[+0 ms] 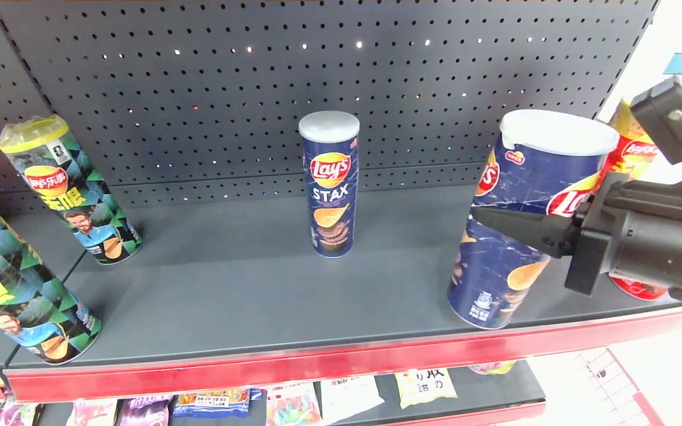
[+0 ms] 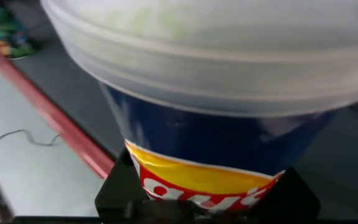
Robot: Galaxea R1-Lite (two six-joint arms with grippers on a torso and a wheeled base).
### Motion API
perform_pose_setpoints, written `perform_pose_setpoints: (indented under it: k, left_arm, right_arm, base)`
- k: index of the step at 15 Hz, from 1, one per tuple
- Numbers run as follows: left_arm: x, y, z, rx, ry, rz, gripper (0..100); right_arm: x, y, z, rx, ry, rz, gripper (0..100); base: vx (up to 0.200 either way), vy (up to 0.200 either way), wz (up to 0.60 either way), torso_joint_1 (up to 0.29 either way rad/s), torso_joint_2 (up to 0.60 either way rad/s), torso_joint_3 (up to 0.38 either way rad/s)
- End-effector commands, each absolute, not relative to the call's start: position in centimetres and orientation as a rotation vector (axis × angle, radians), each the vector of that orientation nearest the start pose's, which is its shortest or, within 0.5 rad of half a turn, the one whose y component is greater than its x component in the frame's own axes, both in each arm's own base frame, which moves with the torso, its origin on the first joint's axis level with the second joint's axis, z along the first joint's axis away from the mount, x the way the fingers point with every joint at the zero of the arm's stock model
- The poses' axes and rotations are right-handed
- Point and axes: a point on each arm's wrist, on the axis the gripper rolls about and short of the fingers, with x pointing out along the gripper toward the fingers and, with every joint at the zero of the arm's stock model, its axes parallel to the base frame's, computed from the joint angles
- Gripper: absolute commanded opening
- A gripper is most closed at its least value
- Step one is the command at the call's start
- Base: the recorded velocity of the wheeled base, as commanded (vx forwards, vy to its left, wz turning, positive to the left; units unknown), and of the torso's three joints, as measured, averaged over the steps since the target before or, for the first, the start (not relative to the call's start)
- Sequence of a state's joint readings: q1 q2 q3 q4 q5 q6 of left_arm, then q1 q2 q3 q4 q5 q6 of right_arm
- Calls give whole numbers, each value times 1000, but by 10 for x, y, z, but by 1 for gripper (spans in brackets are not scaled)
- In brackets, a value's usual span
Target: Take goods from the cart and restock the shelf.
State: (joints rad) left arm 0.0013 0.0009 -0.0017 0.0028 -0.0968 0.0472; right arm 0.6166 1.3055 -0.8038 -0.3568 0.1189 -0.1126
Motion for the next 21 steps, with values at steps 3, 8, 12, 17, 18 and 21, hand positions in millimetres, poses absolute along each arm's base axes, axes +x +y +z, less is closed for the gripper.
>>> perform_pose_setpoints:
  k: [3, 8, 12, 17, 18, 21]
  left_arm:
    - [-23, -2, 76, 47, 1, -95, 100]
    - [-13, -4, 163, 62, -28, -206, 100]
    - [67, -17, 236, 131, 106, -669, 100]
    - [167, -78, 264, 124, 239, -1019, 100]
    - [182, -90, 261, 128, 238, -1046, 100]
    - [227, -108, 252, 139, 231, -1014, 100]
  right_arm:
    - [177, 125, 256, -152, 111, 642, 0]
    - [202, 124, 264, -147, 104, 560, 0]
    - [215, 115, 267, -142, 103, 505, 0]
    - [221, 115, 263, -138, 120, 500, 0]
    - [223, 116, 262, -135, 126, 503, 0]
    - [224, 115, 263, -99, 120, 496, 0]
  base:
    - [0, 0, 0, 0, 0, 0]
    - [0, 0, 0, 0, 0, 0]
    - [0, 0, 0, 0, 0, 0]
    - [0, 0, 0, 0, 0, 0]
    - [0, 0, 0, 0, 0, 0]
    - [0, 0, 0, 0, 0, 0]
